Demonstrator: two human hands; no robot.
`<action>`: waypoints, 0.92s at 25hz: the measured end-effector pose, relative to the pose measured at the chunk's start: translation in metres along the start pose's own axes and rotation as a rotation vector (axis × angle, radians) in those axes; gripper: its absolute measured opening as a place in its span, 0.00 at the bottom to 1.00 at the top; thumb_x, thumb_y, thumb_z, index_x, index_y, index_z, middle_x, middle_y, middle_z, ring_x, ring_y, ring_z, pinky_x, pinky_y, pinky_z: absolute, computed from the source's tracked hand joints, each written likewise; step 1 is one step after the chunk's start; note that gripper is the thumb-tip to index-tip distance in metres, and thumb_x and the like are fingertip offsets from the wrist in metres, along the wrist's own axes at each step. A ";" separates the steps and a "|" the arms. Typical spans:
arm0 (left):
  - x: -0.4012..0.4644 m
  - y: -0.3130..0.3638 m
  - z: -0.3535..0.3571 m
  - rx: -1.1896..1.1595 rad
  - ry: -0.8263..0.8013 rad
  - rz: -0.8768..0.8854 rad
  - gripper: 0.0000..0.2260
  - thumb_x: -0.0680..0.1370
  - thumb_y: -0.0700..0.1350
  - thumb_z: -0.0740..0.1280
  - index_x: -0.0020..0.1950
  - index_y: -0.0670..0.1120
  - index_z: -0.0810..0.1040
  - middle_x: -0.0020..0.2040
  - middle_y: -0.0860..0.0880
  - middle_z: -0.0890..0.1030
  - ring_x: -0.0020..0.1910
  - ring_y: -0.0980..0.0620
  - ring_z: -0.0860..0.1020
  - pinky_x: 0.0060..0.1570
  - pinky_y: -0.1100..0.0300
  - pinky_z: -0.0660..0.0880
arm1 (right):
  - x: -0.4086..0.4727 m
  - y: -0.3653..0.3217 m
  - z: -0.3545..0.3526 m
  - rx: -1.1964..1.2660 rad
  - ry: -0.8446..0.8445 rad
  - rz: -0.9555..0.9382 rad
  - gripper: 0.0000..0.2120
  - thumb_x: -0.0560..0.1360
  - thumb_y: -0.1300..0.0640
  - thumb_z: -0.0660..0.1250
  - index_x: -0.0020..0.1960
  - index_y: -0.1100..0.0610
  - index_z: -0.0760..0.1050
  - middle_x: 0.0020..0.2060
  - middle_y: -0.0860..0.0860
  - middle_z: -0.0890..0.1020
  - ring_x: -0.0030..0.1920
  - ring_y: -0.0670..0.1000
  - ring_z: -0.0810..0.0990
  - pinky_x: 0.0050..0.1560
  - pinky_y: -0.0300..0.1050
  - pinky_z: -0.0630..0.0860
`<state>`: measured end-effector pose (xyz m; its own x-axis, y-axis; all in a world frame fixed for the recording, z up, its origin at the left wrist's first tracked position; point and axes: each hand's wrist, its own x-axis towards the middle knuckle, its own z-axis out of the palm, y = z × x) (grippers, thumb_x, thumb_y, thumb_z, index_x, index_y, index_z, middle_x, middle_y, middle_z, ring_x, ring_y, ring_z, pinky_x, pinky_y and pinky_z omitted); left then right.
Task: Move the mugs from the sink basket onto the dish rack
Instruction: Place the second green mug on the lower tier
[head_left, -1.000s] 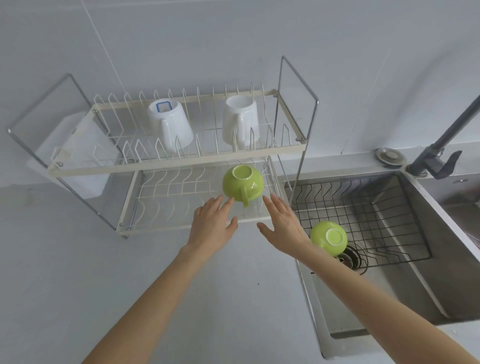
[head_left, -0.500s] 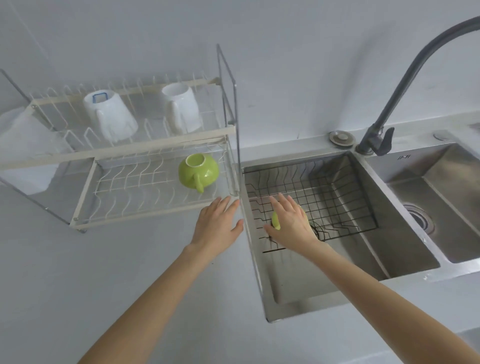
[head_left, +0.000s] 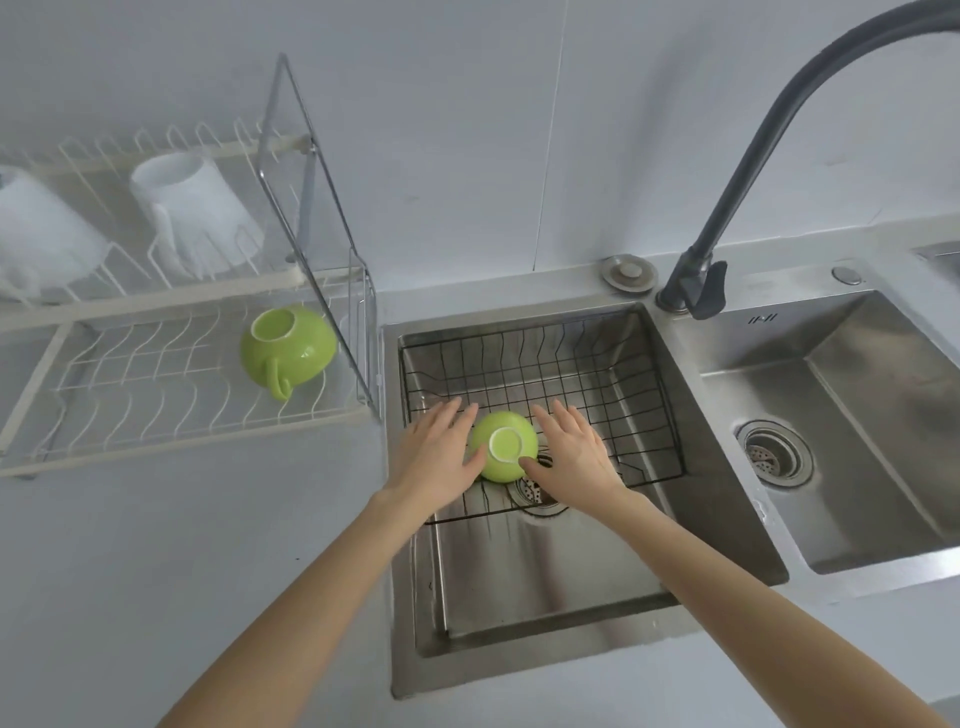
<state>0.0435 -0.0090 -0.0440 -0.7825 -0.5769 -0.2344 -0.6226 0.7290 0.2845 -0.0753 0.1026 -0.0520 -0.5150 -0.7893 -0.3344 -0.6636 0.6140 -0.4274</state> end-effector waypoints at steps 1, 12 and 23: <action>0.007 0.004 0.004 -0.008 -0.020 -0.017 0.26 0.78 0.53 0.55 0.74 0.47 0.54 0.77 0.46 0.55 0.75 0.47 0.54 0.73 0.50 0.55 | 0.004 0.006 -0.001 0.009 -0.019 0.002 0.33 0.76 0.49 0.61 0.75 0.54 0.50 0.76 0.56 0.52 0.77 0.56 0.47 0.75 0.53 0.50; 0.080 0.013 0.042 -0.334 -0.211 -0.250 0.26 0.77 0.51 0.60 0.73 0.45 0.59 0.72 0.44 0.65 0.70 0.45 0.65 0.66 0.53 0.65 | 0.069 0.045 0.010 0.329 -0.259 0.177 0.30 0.77 0.52 0.60 0.73 0.61 0.53 0.68 0.62 0.68 0.68 0.61 0.67 0.64 0.50 0.67; 0.129 -0.009 0.092 -0.399 -0.338 -0.399 0.28 0.75 0.53 0.63 0.71 0.42 0.61 0.67 0.40 0.69 0.66 0.42 0.69 0.65 0.51 0.67 | 0.125 0.064 0.068 0.560 -0.392 0.464 0.26 0.75 0.50 0.62 0.69 0.61 0.62 0.64 0.60 0.74 0.66 0.60 0.71 0.62 0.50 0.69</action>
<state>-0.0514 -0.0558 -0.1625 -0.4863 -0.5794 -0.6541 -0.8702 0.2529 0.4229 -0.1456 0.0438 -0.1781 -0.3745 -0.4611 -0.8044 -0.0076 0.8691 -0.4946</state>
